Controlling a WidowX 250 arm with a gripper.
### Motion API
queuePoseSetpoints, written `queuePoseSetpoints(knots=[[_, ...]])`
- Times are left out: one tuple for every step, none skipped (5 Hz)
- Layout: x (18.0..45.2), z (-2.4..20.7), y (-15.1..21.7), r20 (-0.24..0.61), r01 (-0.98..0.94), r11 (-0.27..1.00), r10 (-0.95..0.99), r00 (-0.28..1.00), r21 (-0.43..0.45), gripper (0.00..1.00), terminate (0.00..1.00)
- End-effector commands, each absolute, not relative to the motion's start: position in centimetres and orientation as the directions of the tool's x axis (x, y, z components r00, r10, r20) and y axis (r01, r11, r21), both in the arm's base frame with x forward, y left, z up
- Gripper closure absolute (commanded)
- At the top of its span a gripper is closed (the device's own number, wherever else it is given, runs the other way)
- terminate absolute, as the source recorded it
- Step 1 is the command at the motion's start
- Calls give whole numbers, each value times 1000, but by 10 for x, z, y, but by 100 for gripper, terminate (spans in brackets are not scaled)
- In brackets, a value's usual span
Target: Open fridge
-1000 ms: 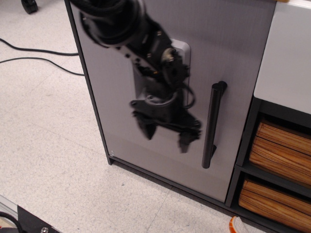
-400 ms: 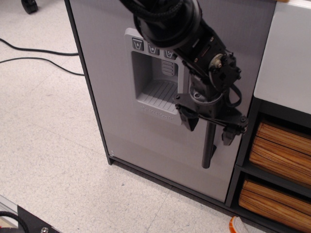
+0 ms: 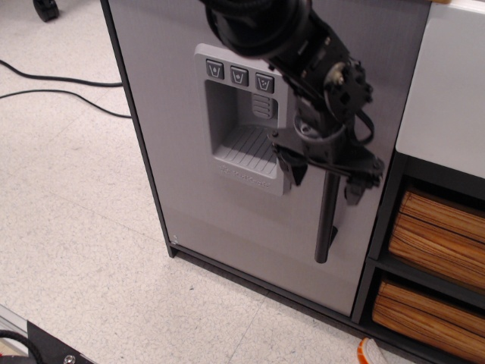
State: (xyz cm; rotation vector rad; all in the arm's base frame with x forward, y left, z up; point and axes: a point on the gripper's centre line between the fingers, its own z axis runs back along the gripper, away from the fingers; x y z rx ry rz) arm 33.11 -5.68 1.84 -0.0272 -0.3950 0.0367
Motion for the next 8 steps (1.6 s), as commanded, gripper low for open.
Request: queuePoseSetpoints(knots=[[359, 60, -51, 485, -34, 997, 62, 872, -65, 0, 0], [360, 59, -53, 476, 25, 997, 10, 879, -67, 100, 0], [358, 63, -54, 490, 50, 996, -9, 872, -71, 100, 0], [354, 65, -54, 493, 67, 995, -20, 870, -78, 100, 0], [339, 67, -52, 494, 89, 993, -41, 869, -74, 100, 0], [318, 70, -46, 491, 116, 991, -69, 868, -65, 100, 0], [296, 68, -34, 484, 146, 988, -103, 869, -53, 100, 0], [272, 67, -20, 484, 172, 985, -134, 864, -33, 100, 0]])
